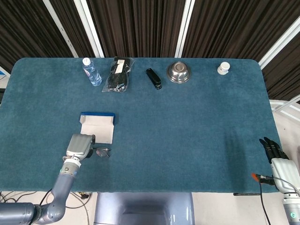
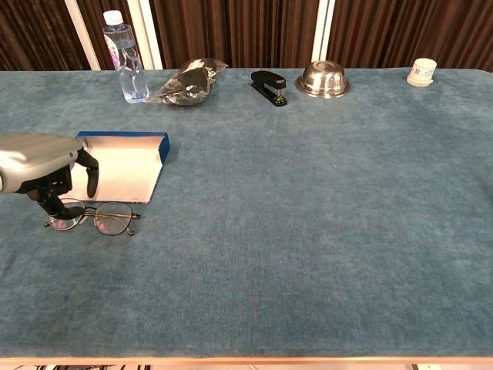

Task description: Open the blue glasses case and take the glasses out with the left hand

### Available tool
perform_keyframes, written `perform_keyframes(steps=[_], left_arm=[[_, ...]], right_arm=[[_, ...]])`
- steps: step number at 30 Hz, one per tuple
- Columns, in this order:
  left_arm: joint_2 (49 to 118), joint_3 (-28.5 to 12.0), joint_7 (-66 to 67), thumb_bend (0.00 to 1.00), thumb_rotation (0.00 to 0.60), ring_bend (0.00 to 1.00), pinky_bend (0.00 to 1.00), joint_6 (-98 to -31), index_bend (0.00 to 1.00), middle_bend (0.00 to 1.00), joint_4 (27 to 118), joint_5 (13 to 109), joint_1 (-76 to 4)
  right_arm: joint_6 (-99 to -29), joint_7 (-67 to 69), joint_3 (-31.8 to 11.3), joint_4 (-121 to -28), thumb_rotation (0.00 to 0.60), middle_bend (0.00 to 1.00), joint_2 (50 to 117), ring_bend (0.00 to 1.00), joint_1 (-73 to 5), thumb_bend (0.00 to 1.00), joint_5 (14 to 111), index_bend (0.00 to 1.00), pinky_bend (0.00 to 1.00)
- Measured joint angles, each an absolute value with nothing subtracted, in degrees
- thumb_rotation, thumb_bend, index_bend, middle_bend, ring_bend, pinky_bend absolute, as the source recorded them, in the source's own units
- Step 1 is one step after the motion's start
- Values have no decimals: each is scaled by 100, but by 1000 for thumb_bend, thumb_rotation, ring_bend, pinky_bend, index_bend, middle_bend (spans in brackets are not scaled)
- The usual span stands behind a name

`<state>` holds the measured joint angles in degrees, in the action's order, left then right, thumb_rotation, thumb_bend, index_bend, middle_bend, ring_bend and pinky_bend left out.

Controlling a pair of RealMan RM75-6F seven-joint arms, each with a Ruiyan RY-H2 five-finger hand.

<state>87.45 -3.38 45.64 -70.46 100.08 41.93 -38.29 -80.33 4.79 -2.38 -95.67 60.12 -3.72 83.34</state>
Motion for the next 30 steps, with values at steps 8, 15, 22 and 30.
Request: perform_keyframes(steps=[8, 15, 22, 30], left_arm=[[8838, -352, 4557, 319, 600, 1000, 1000, -7035, 504, 1000, 9954, 4215, -3833], [8885, -344, 4581, 341, 600, 1000, 1000, -7036, 512, 1000, 9920, 4214, -3829], [8899, -361, 4582, 342, 600, 1000, 1000, -7010, 515, 1000, 9862, 4174, -3825], [8940, -348, 4596, 375, 600, 1000, 1000, -6988, 534, 1000, 9837, 4163, -3822]], right_arm=[[-8028, 494, -236, -9567, 600, 0, 6006, 0, -374, 117, 8341, 0, 212], [-8027, 502, -236, -9569, 600, 0, 6004, 0, -374, 117, 8338, 0, 212], [-8029, 495, -237, -9567, 600, 0, 6007, 0, -374, 116, 8337, 0, 212], [-8037, 498, -237, -9567, 600, 0, 6006, 0, -371, 117, 8340, 0, 212]])
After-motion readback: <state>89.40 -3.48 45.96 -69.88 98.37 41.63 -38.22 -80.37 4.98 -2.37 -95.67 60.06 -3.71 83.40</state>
